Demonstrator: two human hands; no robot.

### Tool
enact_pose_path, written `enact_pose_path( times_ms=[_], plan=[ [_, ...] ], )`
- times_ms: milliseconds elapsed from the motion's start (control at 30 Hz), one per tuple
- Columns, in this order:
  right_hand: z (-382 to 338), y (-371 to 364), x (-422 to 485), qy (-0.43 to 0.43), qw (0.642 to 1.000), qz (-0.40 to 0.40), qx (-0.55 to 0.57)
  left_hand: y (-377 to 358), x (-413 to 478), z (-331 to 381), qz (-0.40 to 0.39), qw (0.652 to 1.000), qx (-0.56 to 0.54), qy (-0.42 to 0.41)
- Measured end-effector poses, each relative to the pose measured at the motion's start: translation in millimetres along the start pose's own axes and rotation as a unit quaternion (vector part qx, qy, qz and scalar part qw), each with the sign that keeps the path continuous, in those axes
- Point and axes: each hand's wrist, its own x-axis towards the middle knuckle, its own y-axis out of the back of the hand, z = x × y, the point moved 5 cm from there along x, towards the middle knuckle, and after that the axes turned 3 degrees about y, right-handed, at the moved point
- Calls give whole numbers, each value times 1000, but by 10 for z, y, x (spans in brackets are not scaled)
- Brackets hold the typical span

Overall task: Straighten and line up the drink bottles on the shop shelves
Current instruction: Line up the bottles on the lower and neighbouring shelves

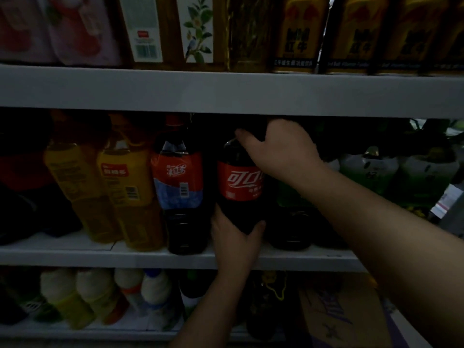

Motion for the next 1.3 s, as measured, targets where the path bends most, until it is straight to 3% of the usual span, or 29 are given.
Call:
enact_pose_path(
  times_ms=[200, 333, 467, 667, 733, 833, 900, 967, 1067, 1133, 1300],
  plan=[
    [6, -56, 6, -2, 996, -73, 52, -7, 86, -121, -11, 1000, 15, -1],
    [49, -21, -66, -6, 993, -30, 113, 35, 128, -158, -45, 998, -5, -37],
    [111, 6, -107, -15, 994, 36, 102, 31, 201, -177, -110, 993, -11, -47],
    [151, -55, -150, -26, 997, 57, 53, 100, 82, -46, -147, 984, 35, -100],
    [148, -36, -245, -17, 996, 79, 27, 238, -33, -26, -114, 983, 74, -126],
    [-116, 8, -553, 131, 975, 180, -9, 669, -163, -76, 54, 986, 96, -128],
    [-326, -117, -647, 214, 965, 143, 47, 939, -164, -135, 173, 976, 77, -108],
    [-505, -267, -534, 192, 971, 56, 128, 1037, -92, -206, 227, 969, 79, -64],
    [-680, -484, -249, 61, 963, -59, 257, 945, -6, -262, 220, 967, 127, -31],
    [-765, -621, -109, 1, 955, -111, 274, 867, 21, -313, 205, 968, 140, -20],
    [-832, -760, 26, 3, 946, -186, 267, 882, 65, -387, 225, 965, 131, -27]
  ],
)
